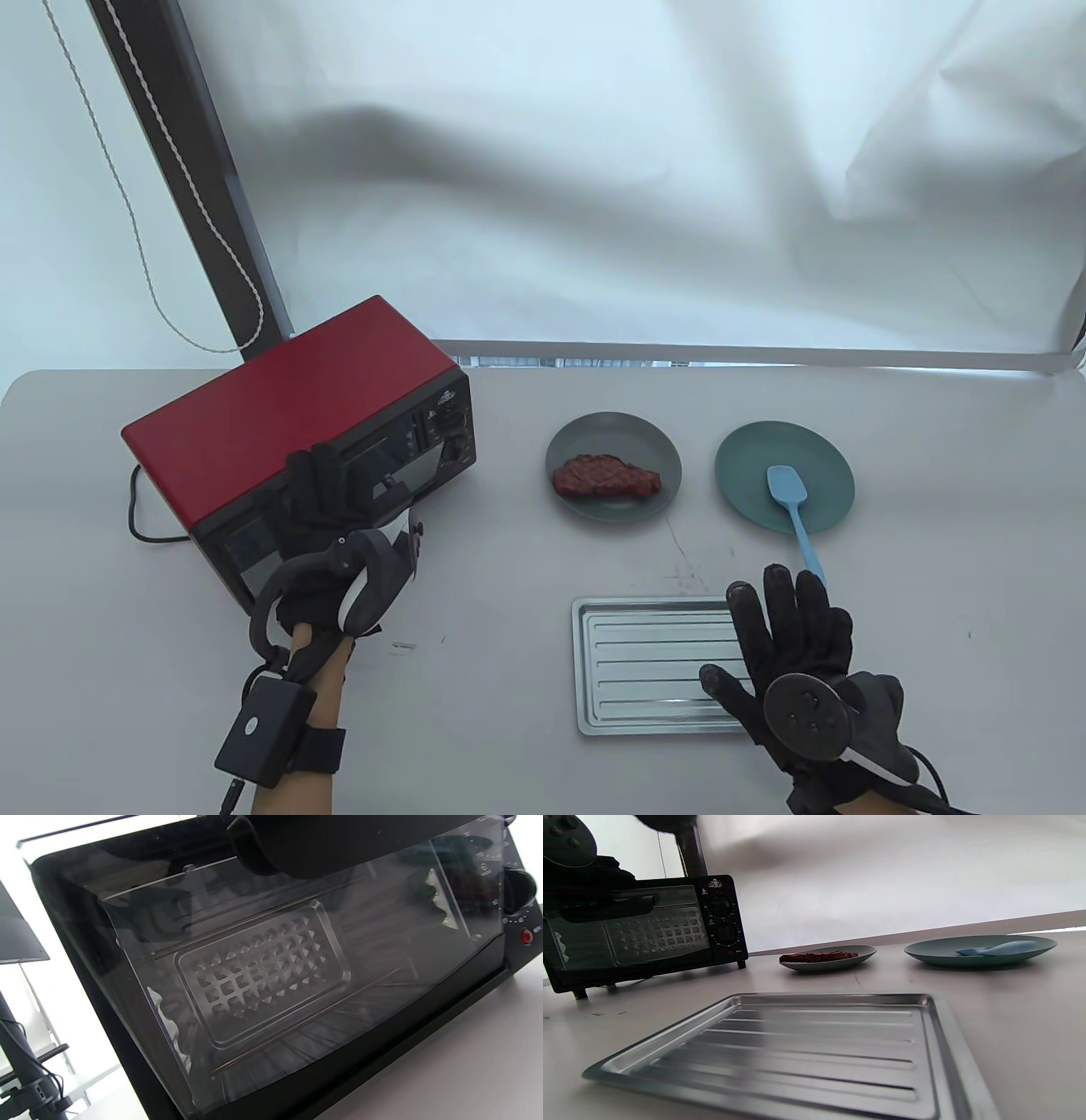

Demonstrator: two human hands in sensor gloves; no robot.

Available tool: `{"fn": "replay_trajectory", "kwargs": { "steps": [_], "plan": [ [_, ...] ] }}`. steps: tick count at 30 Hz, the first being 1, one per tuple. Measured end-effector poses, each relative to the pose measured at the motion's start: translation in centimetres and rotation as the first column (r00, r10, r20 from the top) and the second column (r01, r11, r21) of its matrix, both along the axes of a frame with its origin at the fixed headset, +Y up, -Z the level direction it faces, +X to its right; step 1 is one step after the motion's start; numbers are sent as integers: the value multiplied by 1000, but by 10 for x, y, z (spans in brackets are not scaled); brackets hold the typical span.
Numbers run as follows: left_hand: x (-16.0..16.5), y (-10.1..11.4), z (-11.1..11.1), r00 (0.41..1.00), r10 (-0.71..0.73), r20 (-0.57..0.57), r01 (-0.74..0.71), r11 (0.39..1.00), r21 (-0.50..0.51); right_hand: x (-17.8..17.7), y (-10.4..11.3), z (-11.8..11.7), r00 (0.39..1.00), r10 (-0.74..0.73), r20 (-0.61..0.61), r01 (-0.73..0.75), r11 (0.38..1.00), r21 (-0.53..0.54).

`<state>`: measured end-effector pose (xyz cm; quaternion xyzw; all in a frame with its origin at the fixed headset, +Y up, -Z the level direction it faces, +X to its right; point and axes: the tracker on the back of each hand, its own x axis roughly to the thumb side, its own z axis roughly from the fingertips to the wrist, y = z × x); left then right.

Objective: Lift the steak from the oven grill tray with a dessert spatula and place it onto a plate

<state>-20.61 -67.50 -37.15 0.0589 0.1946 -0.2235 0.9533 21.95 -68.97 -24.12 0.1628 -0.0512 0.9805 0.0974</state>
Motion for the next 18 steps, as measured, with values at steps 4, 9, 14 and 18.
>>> {"fn": "replay_trajectory", "kwargs": {
  "steps": [4, 9, 14, 18],
  "plan": [
    [-4, 3, -5, 999, 18, -41, -17, 1000, 18, 0, 0, 0, 1000, -3, 2, 3, 1000, 2],
    [-8, 4, -5, 998, 25, -59, -24, 999, 22, 0, -1, -1, 1000, -5, -3, 5, 1000, -3],
    [-5, 9, 3, 999, 40, -14, -39, 998, 58, 0, -1, -1, 1000, -5, -9, 5, 1000, 0],
    [4, 17, 12, 994, 91, 57, -96, 992, 78, 0, -2, -1, 1000, -9, -10, 9, 1000, -2]
  ]
}}
